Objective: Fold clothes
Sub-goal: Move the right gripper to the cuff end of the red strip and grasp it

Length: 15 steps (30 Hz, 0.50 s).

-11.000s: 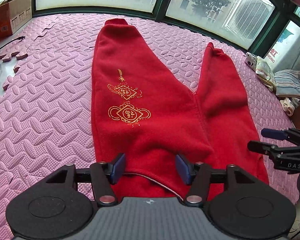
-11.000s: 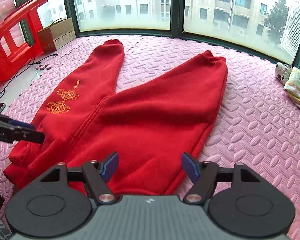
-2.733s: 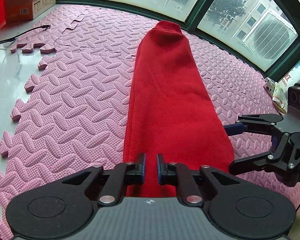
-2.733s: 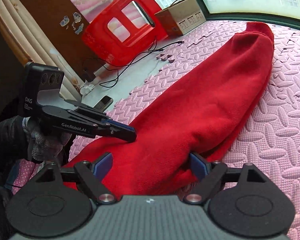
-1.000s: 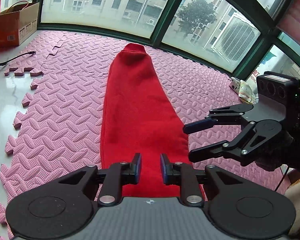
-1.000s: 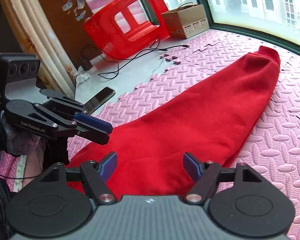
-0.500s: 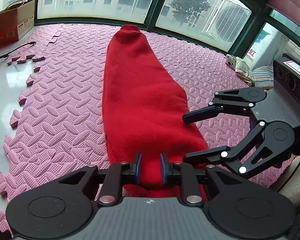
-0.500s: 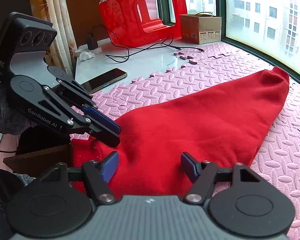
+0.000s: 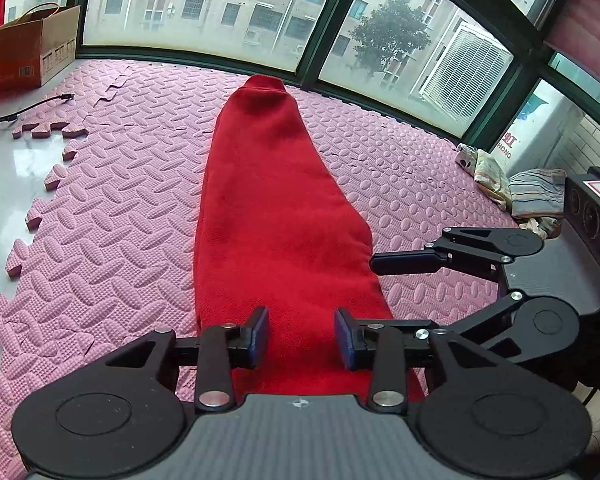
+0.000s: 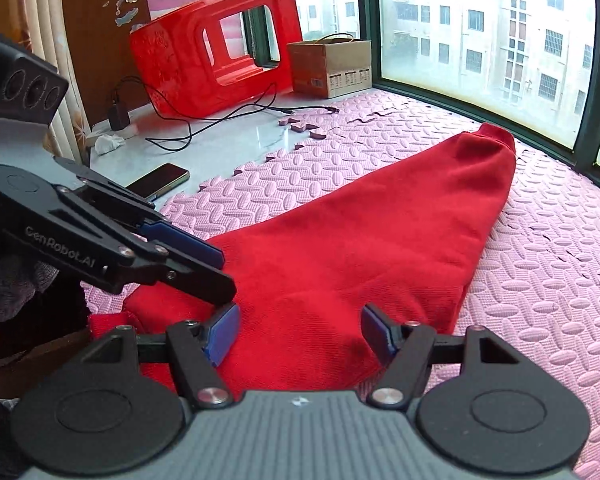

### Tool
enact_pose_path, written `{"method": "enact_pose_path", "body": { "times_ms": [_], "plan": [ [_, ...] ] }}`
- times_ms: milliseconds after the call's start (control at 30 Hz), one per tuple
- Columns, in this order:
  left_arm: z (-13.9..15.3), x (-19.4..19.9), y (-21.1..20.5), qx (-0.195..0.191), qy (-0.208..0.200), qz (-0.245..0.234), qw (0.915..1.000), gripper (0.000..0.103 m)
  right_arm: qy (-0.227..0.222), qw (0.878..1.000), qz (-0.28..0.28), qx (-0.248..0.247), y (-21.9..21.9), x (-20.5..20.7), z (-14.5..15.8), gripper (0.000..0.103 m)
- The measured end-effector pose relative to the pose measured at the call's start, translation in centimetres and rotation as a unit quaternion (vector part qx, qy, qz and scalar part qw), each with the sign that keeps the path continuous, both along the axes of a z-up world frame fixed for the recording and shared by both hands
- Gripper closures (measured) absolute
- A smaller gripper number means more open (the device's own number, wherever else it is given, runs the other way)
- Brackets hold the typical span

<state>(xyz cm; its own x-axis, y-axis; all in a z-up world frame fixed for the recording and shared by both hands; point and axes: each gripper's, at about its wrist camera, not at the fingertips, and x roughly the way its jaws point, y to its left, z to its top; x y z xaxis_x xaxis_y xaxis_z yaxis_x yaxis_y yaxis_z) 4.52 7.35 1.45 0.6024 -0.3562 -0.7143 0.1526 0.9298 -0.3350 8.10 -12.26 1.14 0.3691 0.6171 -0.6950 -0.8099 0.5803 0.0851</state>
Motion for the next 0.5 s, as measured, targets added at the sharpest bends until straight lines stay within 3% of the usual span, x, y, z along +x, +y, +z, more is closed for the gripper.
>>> {"method": "enact_pose_path", "body": {
  "times_ms": [200, 333, 500],
  "plan": [
    [-0.2, -0.8, 1.3, 0.002, 0.002, 0.014, 0.9999, 0.066, -0.042, 0.999, 0.019, -0.013, 0.1, -1.4, 0.3, 0.033],
    [-0.7, -0.8, 1.2, 0.016, 0.005, 0.012, 0.9998, 0.066, -0.031, 0.998, 0.039, -0.025, 0.3, -1.7, -0.2, 0.033],
    [-0.3, -0.7, 1.5, 0.012, 0.005, 0.014, 0.9998, 0.065, 0.014, 1.0, 0.027, 0.009, -1.0, 1.8, 1.4, 0.033]
  ]
}}
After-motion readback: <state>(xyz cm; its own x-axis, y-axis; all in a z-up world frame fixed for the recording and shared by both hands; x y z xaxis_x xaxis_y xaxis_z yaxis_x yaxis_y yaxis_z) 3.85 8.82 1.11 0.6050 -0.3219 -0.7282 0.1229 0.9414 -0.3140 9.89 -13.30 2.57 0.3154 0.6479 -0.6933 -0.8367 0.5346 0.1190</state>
